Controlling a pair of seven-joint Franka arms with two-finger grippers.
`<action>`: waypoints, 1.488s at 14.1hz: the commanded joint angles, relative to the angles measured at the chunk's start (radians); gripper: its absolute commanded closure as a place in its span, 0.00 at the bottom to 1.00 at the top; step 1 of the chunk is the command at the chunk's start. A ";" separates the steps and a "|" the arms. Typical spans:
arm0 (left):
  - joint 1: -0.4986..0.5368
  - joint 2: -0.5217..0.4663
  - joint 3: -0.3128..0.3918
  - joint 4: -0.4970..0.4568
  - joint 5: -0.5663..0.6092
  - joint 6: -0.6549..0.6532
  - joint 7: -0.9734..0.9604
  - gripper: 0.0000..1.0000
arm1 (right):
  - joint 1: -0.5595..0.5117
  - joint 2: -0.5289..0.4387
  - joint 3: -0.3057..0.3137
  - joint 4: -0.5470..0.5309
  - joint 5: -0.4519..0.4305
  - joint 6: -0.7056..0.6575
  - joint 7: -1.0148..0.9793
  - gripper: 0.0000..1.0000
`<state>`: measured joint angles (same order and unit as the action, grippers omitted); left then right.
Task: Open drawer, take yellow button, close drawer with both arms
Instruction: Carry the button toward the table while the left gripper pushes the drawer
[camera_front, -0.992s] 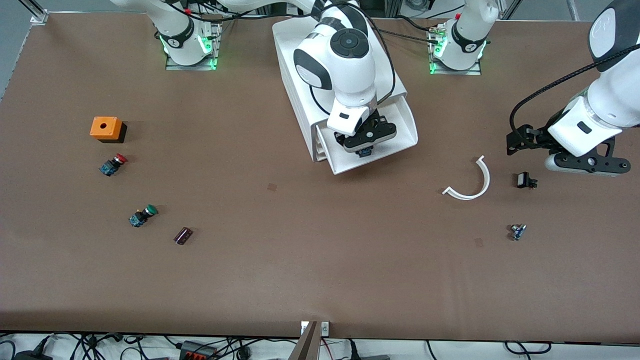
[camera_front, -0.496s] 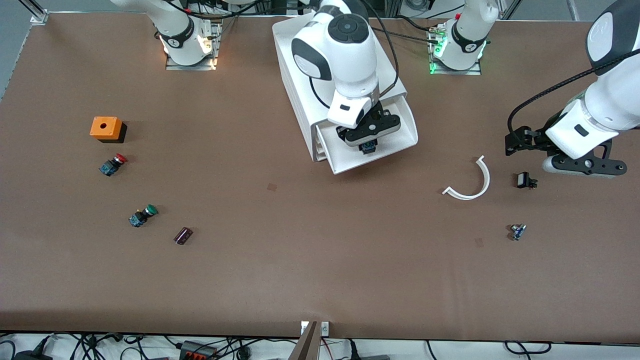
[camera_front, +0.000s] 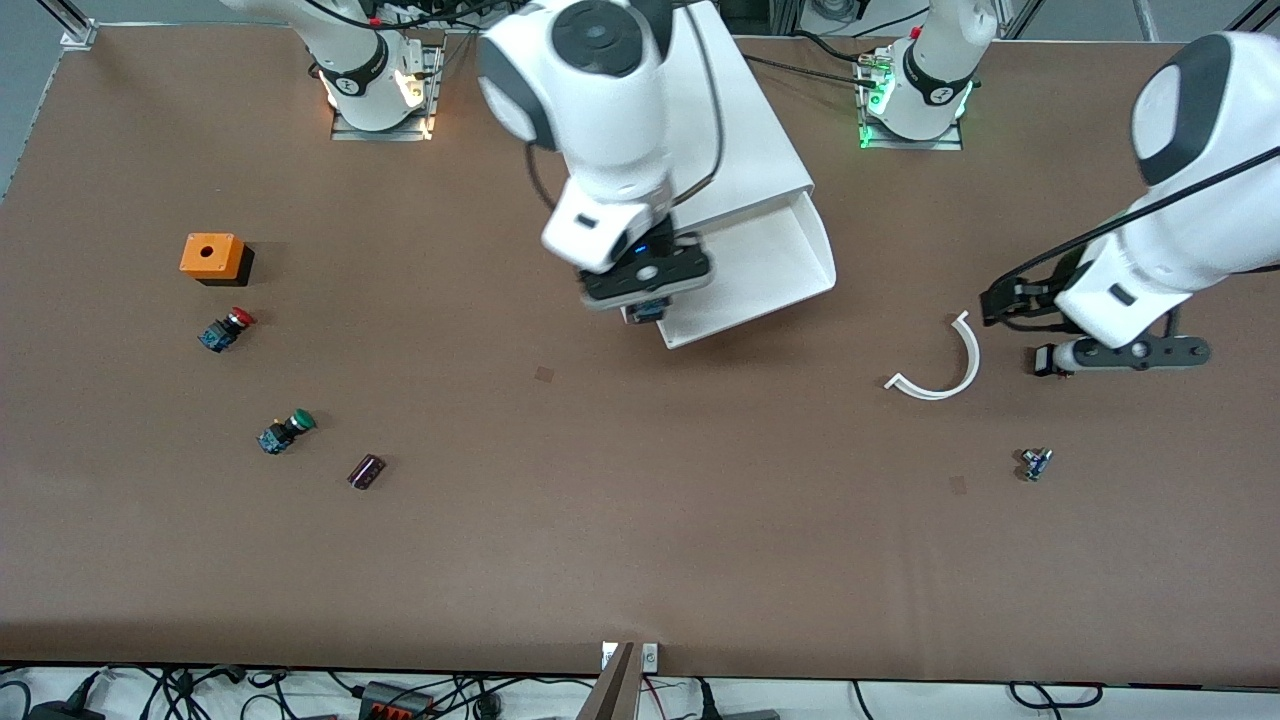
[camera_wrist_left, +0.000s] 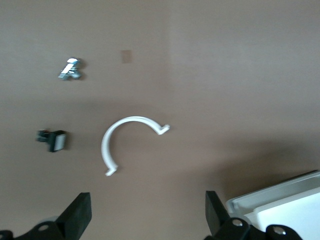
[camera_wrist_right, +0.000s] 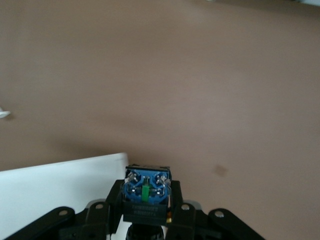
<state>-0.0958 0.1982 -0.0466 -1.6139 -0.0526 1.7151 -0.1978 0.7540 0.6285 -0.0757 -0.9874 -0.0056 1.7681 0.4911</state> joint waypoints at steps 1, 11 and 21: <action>-0.018 0.088 -0.015 0.022 -0.091 0.070 -0.034 0.00 | -0.115 -0.026 0.008 -0.011 0.006 -0.067 -0.066 1.00; -0.235 0.224 -0.035 0.022 -0.105 0.170 -0.342 0.00 | -0.444 -0.029 0.014 -0.330 0.062 -0.141 -0.357 1.00; -0.265 0.205 -0.093 -0.067 -0.110 0.225 -0.466 0.00 | -0.489 -0.072 0.008 -0.648 0.064 0.180 -0.683 1.00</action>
<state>-0.3675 0.4402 -0.1193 -1.6251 -0.1494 1.9372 -0.6485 0.2773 0.6219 -0.0804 -1.5308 0.0463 1.8849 -0.1295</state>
